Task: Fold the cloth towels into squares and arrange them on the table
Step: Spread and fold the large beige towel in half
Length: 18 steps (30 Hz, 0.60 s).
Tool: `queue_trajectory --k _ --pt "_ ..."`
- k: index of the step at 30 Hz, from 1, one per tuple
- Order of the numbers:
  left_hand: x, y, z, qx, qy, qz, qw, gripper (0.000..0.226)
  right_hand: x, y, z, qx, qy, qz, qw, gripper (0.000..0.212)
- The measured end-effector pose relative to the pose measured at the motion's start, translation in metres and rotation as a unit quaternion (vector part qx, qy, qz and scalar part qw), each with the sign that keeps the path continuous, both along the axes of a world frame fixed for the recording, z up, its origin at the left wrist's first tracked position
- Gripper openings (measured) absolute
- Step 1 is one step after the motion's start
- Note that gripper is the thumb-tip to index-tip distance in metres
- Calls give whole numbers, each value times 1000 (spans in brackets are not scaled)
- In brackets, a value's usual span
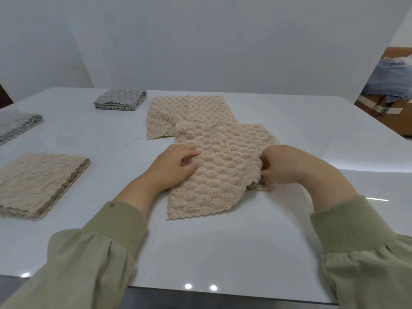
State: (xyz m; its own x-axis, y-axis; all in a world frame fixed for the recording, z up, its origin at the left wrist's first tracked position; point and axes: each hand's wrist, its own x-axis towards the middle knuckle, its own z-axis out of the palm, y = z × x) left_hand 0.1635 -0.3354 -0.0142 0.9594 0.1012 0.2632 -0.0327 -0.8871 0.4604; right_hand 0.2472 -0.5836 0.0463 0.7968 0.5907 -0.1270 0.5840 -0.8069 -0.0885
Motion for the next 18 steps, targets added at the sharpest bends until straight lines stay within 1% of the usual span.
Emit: queue_trajectory --k 3,6,7,8,9,10,11,12,13,14,15,16,17,18 --pt "-1 1 0 -7 1 1 1000 39 2 3 -2 -14 -22 -8 1000 18" --pt "-1 0 2 -12 0 0 1000 35 6 -12 7 -114 -29 -81 990 22" --pt "-1 -1 3 -20 -8 5 1000 32 9 -21 12 -122 -36 -110 986 19" --pt "-2 -3 5 -35 -19 17 999 28 14 -28 16 -100 -57 -137 984 14" --pt "-3 -4 7 -52 -31 35 998 24 19 -32 19 -52 -103 -154 981 11" --pt "-4 -4 8 -66 -44 53 995 23 24 -30 17 8 -167 -159 973 20" --pt "-3 -3 8 -69 -56 64 994 24 26 -25 13 61 -212 -153 963 31" --pt "-2 -1 7 -62 -59 67 994 26 26 -16 4 99 -220 -129 962 39" --pt "0 2 4 -44 -46 67 996 31 26 -6 -7 101 -192 -94 972 45" --pt "1 3 3 -21 -21 70 997 35 25 1 -19 74 -139 -63 986 51" --pt "2 5 2 1 8 74 997 38 26 6 -32 33 -74 -54 995 56" --pt "3 5 1 18 25 78 996 39 29 6 -41 -2 -24 -65 998 58" --pt "4 6 0 27 31 81 996 40 34 3 -44 -9 -9 -82 997 59" --pt "5 5 0 28 30 81 996 40 39 -2 -44 1 -20 -102 995 59"
